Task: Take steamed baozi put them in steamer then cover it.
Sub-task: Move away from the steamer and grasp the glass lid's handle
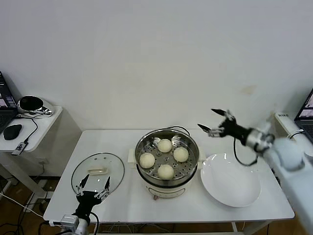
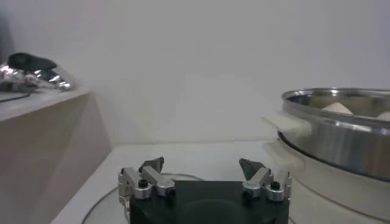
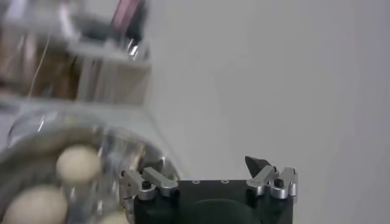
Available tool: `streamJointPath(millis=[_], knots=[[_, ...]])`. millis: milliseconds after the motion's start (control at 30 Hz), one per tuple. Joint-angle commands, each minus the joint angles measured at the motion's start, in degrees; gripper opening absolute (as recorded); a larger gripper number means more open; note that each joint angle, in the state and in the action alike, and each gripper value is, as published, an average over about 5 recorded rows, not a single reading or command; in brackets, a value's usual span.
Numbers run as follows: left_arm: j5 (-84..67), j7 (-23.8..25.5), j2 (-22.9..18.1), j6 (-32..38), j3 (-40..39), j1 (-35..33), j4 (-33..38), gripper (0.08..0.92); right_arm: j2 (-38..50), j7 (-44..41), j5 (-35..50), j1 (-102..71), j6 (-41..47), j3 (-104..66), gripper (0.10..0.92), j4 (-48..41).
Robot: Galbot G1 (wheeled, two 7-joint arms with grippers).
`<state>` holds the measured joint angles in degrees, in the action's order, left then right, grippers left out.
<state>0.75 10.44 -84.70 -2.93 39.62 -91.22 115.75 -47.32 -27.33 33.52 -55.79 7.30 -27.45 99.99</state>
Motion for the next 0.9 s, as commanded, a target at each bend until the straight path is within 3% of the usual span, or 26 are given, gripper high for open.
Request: streamJointPath(millis=[33, 300, 467, 700, 767, 900], knots=[[26.4, -3.0, 2.3, 9.1, -0.1, 2.5, -3.0, 0.823, -21.8, 9.9, 1.9, -31.5, -11.6, -25.9, 0.823, 0.9], [45.6, -9.7, 7.7, 9.1, 0.4, 5.7, -9.1, 0.823, -22.3, 10.0, 1.9, -31.3, -11.0, -26.0, 0.823, 0.5], [57.2, -11.5, 13.6, 7.5, -1.6, 7.6, -14.7, 0.823, -21.7, 9.1, 1.2, -31.3, -10.8, -25.7, 0.823, 0.7], [68.3, -24.7, 20.0, -2.3, -8.5, 9.7, -21.3, 0.823, -22.5, 8.9, 0.6, -31.7, -10.9, -25.3, 0.823, 1.2], [70.7, -25.3, 20.4, -5.6, -9.9, 10.9, -23.0, 0.823, -22.6, 8.8, 0.5, -31.7, -11.0, -25.2, 0.823, 1.2], [70.7, -20.8, 20.0, -7.8, -10.8, 13.5, -24.7, 0.823, -22.9, 8.8, 0.6, -31.4, -10.8, -24.8, 0.823, 1.3]])
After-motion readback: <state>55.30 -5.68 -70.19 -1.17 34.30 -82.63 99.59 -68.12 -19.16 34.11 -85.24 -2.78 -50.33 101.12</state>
